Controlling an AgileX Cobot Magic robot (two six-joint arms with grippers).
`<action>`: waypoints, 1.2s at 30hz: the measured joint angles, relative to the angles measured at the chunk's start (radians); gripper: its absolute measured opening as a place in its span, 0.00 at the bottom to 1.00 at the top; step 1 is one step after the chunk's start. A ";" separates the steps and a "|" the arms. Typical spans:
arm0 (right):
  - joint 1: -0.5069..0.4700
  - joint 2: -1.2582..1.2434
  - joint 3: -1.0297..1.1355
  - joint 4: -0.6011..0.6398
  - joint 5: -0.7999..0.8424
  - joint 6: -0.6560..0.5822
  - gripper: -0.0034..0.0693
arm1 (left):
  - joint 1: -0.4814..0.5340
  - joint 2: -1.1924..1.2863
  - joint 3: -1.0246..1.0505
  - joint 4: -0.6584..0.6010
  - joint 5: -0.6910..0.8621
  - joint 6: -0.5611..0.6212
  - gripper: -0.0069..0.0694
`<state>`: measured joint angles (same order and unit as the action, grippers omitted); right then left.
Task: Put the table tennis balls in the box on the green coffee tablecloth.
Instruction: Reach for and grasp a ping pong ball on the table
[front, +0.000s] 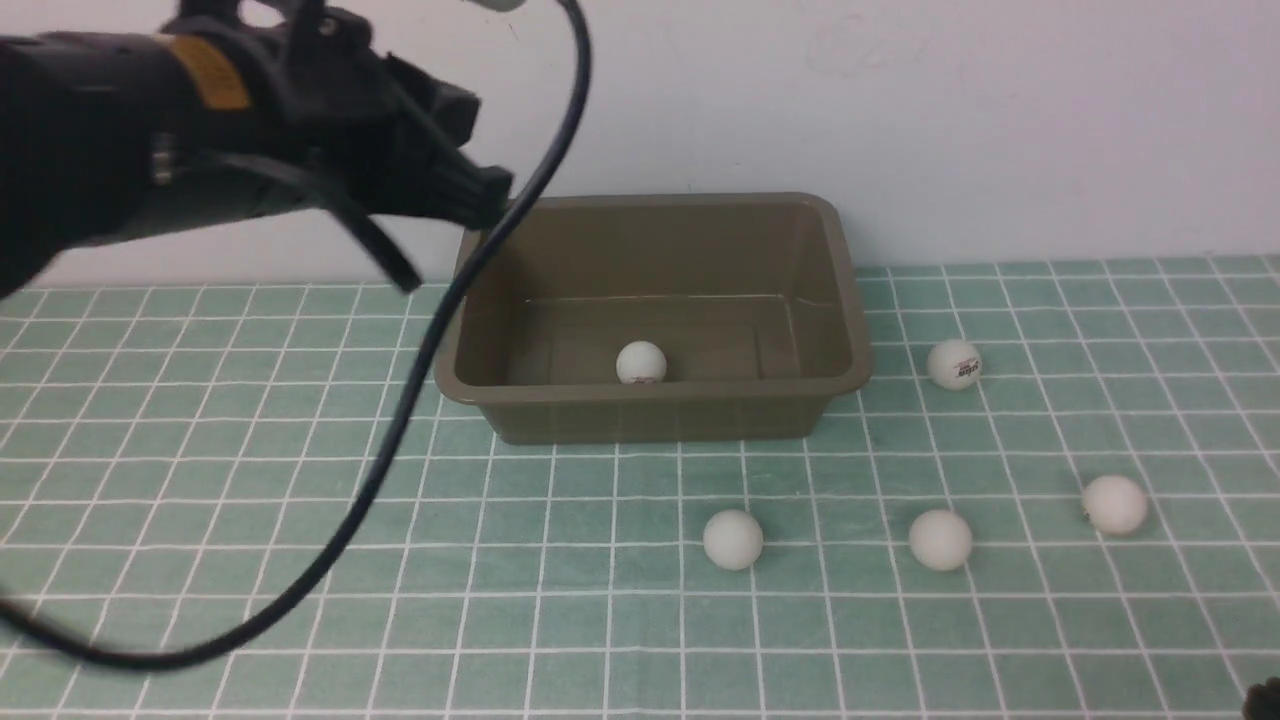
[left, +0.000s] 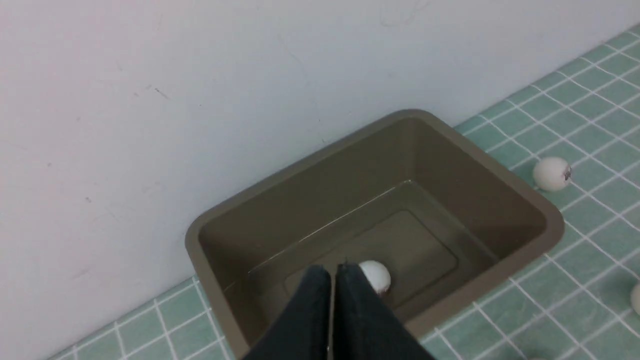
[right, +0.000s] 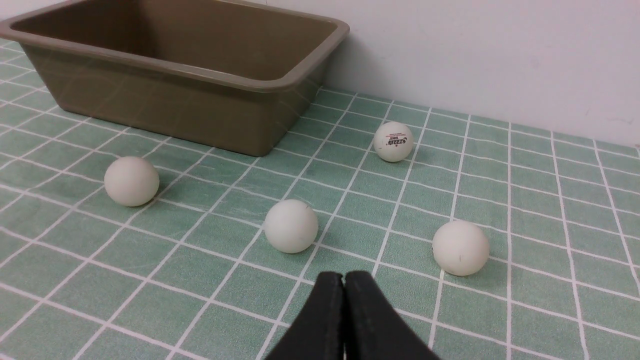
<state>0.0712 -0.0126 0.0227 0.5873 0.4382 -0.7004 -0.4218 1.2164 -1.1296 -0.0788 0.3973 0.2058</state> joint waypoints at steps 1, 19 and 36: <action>0.000 0.000 0.000 0.000 0.000 0.000 0.03 | 0.000 -0.054 0.020 0.002 0.024 0.004 0.09; 0.000 0.000 -0.001 0.043 0.001 0.000 0.03 | 0.000 -0.835 0.572 0.002 0.068 -0.061 0.09; 0.000 0.000 0.006 0.775 -0.060 0.000 0.03 | 0.000 -1.232 0.735 0.005 0.116 -0.139 0.09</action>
<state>0.0712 -0.0126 0.0291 1.3628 0.3782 -0.7004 -0.4218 -0.0151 -0.3941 -0.0742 0.5135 0.0672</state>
